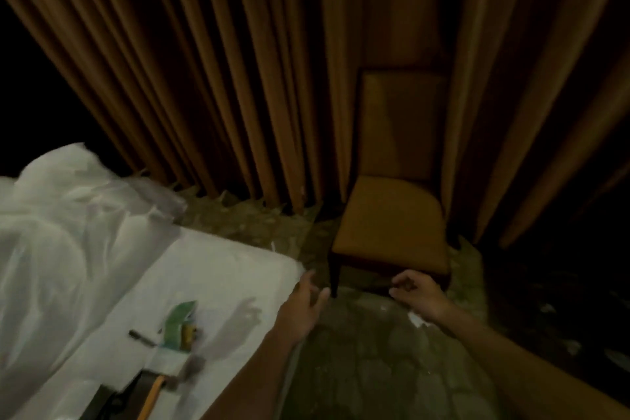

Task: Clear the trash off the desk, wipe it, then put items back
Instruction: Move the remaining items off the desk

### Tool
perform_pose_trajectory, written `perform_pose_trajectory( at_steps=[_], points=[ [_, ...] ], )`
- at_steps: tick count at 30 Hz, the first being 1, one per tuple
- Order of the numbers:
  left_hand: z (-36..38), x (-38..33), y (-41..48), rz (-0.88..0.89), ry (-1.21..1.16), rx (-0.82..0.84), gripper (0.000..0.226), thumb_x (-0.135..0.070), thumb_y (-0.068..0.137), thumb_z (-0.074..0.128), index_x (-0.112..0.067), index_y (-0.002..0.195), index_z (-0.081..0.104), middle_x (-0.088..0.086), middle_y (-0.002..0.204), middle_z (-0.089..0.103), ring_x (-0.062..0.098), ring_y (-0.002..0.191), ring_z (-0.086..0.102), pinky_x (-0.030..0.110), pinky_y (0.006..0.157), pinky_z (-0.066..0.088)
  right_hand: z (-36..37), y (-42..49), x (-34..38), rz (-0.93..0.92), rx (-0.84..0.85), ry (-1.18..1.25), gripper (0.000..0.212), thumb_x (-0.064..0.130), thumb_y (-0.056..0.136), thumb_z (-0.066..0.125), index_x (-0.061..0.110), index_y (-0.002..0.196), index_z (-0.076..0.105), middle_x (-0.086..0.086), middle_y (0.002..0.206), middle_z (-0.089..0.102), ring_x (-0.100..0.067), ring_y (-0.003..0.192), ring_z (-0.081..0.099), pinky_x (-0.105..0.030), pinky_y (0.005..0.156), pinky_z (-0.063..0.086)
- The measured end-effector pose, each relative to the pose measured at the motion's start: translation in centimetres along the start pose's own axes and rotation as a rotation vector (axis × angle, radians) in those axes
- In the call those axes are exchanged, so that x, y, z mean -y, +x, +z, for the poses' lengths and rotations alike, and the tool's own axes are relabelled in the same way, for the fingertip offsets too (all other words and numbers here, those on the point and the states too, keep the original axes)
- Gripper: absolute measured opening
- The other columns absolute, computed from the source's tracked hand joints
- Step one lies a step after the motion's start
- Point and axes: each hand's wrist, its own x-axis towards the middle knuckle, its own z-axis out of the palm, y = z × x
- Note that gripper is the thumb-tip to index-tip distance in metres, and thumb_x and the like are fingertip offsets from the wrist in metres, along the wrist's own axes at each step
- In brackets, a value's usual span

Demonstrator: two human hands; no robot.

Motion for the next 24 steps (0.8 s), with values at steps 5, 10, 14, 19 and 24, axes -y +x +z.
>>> perform_pose_trajectory(
  at_steps=[5,10,14,19,24],
  points=[
    [7.8,-9.4,3.7,0.046,0.048,0.175,0.057,-0.049,0.097,0.042,-0.025,0.146,0.024,-0.001,0.118,0.055,0.017,0.104,0.057,0.035,0.091,0.048,-12.0,-2.5,-5.2,0.053,-0.169,0.056,0.012,0.006,0.086,0.065,0.009,0.093,0.056,-0.002,0.074,0.053,-0.010,0.063,0.050,-0.013,0.050,0.039],
    [18.0,-20.7,6.6,0.174,0.094,0.264,0.053,-0.047,0.097,0.044,-0.026,0.143,0.029,-0.006,0.114,0.055,0.017,0.108,0.054,0.035,0.093,0.045,-23.2,-5.3,-11.1,0.129,-0.346,0.113,0.015,0.016,0.088,0.065,0.015,0.101,0.057,-0.005,0.095,0.060,-0.013,0.080,0.058,-0.018,0.058,0.044],
    [25.0,-28.1,7.5,0.267,0.105,0.433,0.052,-0.045,0.096,0.048,-0.027,0.142,0.030,-0.007,0.112,0.055,0.016,0.108,0.055,0.040,0.096,0.047,-29.7,-7.3,-15.0,0.171,-0.423,0.160,0.019,0.018,0.092,0.060,0.014,0.109,0.054,-0.004,0.097,0.057,-0.017,0.089,0.058,-0.023,0.066,0.046],
    [31.9,-35.0,11.0,0.351,0.177,0.535,0.054,-0.039,0.095,0.051,-0.020,0.142,0.033,0.001,0.115,0.055,0.018,0.102,0.058,0.037,0.091,0.049,-35.8,-7.9,-20.2,0.241,-0.526,0.257,0.013,0.021,0.091,0.061,0.021,0.102,0.055,-0.002,0.103,0.057,-0.014,0.089,0.058,-0.028,0.074,0.049],
    [40.4,-41.7,16.1,0.481,0.301,0.686,0.053,-0.040,0.096,0.050,-0.019,0.142,0.033,0.002,0.118,0.054,0.018,0.104,0.056,0.030,0.084,0.048,-42.2,-7.1,-24.6,0.314,-0.623,0.245,0.016,0.016,0.091,0.062,0.016,0.104,0.052,0.004,0.100,0.052,-0.016,0.096,0.056,-0.010,0.062,0.040]
  ],
)
